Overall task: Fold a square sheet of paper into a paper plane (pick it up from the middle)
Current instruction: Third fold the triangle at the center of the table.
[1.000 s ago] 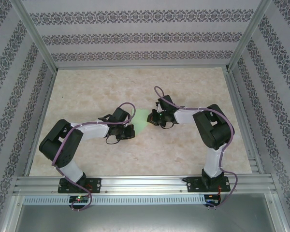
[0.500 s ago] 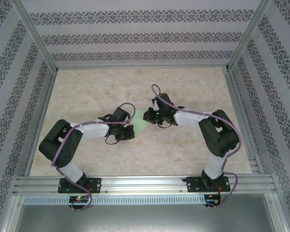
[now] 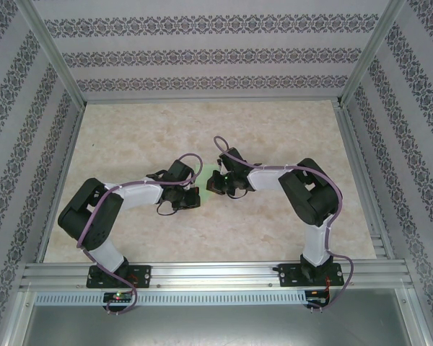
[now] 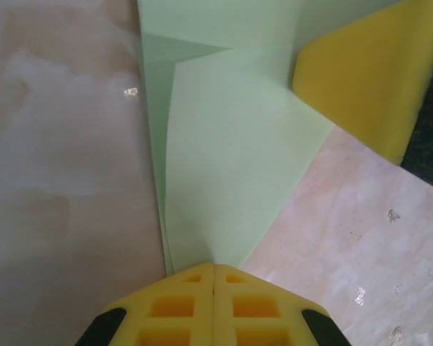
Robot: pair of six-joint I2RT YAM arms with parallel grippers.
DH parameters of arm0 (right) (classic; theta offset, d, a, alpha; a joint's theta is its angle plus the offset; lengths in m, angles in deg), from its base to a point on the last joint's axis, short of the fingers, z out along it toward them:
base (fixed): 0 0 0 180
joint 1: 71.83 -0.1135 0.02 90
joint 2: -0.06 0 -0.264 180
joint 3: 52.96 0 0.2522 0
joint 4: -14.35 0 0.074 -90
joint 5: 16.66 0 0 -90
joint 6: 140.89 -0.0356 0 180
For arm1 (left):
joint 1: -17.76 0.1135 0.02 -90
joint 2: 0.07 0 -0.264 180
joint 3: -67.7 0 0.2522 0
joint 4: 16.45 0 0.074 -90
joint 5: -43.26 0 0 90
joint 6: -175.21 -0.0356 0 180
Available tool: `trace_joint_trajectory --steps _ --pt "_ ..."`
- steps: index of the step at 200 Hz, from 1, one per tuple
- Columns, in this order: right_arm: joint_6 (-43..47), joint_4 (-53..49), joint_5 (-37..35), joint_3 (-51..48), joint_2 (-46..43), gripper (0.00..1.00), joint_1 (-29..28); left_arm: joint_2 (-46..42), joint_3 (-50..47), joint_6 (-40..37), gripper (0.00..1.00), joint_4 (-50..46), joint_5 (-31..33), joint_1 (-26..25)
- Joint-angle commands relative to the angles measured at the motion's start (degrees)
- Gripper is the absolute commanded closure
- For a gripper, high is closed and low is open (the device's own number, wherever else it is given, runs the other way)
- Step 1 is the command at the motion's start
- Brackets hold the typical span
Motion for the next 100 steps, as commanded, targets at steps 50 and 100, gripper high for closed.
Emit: trace_joint_trajectory --steps 50,100 --pt "-0.9 -2.5 -2.1 -0.9 1.3 1.0 0.3 -1.1 -4.1 -5.7 1.0 -10.4 -3.5 -0.9" --pt "-1.3 -4.5 -4.5 -4.1 -0.9 1.0 0.4 -5.3 -5.6 -7.6 1.0 -11.9 -5.7 -1.8"
